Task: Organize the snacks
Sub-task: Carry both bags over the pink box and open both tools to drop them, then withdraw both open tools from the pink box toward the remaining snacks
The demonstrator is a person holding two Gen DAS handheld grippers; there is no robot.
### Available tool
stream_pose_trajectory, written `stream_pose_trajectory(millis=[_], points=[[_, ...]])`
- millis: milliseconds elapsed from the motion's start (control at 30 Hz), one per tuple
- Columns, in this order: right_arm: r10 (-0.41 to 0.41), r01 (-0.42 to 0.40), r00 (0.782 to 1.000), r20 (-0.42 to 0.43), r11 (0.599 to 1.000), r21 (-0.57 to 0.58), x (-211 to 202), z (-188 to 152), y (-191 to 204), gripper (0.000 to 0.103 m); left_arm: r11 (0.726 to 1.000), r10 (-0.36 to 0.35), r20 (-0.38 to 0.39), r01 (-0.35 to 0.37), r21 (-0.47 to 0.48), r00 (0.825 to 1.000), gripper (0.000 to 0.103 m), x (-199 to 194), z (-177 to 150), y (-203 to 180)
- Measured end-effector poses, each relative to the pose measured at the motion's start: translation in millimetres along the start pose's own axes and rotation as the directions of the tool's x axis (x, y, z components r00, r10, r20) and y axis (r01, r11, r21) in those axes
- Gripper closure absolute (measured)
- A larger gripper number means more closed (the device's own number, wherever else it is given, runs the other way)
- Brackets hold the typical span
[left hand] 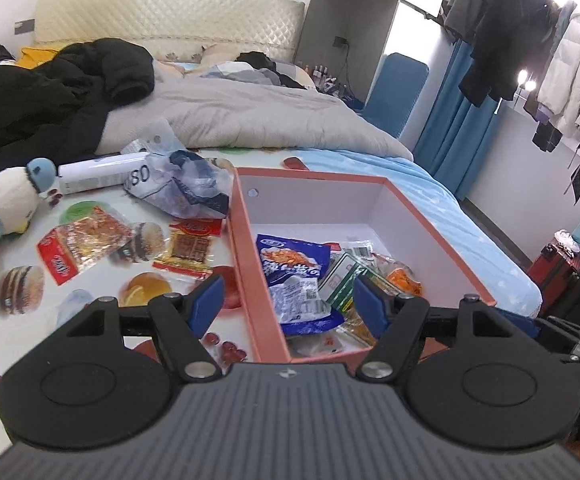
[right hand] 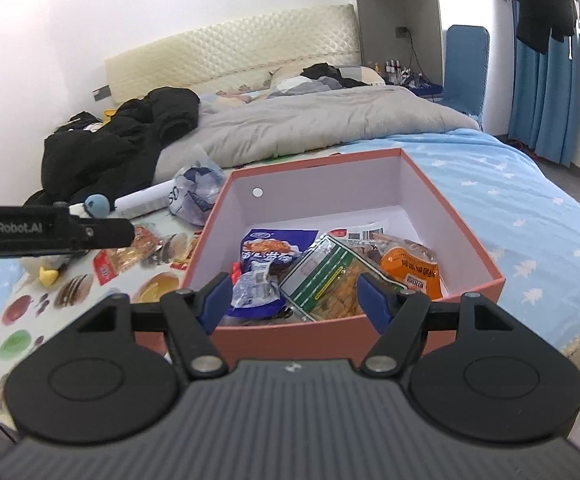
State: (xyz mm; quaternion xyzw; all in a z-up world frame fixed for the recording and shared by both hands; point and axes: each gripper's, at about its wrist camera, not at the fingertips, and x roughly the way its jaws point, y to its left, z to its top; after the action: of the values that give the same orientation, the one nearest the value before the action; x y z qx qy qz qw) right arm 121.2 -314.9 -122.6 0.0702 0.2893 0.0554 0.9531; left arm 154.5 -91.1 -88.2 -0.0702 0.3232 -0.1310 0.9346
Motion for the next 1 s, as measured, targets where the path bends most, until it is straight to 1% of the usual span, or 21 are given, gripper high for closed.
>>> stream_pose_trajectory(millis=[433, 533, 667, 800, 900, 1000], points=[[0.054, -0.053, 0.998, 0.038, 0.998, -0.038, -37.7, -15.0, 30.4, 0.032, 0.998, 0.052, 0.031, -0.051, -0.032, 0.998, 0.028, -64.2, -26.8, 22.9], [0.083, -0.081, 0.996, 0.034, 0.995, -0.052, -44.3, -19.7, 41.0, 0.032, 0.997, 0.061, 0.040, -0.060, -0.038, 0.997, 0.028, -81.0, -37.8, 27.4], [0.129, -0.128, 0.992, 0.012, 0.990, -0.065, -48.8, -29.0, 56.6, 0.032, 0.995, 0.087, 0.030, -0.085, -0.058, 0.996, 0.028, -95.6, -50.5, 35.5], [0.209, -0.208, 0.978, -0.008, 0.970, -0.126, -52.7, -37.2, 77.4, 0.032, 0.990, 0.116, 0.023, -0.114, -0.085, 0.993, 0.028, -107.1, -62.5, 47.1], [0.230, -0.230, 0.973, -0.013, 0.962, -0.150, -53.1, -41.0, 90.0, 0.032, 0.985, 0.140, 0.014, -0.138, -0.098, 0.990, 0.028, -111.2, -68.1, 58.0], [0.239, -0.239, 0.971, -0.020, 0.961, -0.137, -46.2, -41.3, 96.4, 0.032, 0.981, 0.163, 0.013, -0.161, -0.108, 0.987, 0.028, -109.6, -67.7, 70.0]])
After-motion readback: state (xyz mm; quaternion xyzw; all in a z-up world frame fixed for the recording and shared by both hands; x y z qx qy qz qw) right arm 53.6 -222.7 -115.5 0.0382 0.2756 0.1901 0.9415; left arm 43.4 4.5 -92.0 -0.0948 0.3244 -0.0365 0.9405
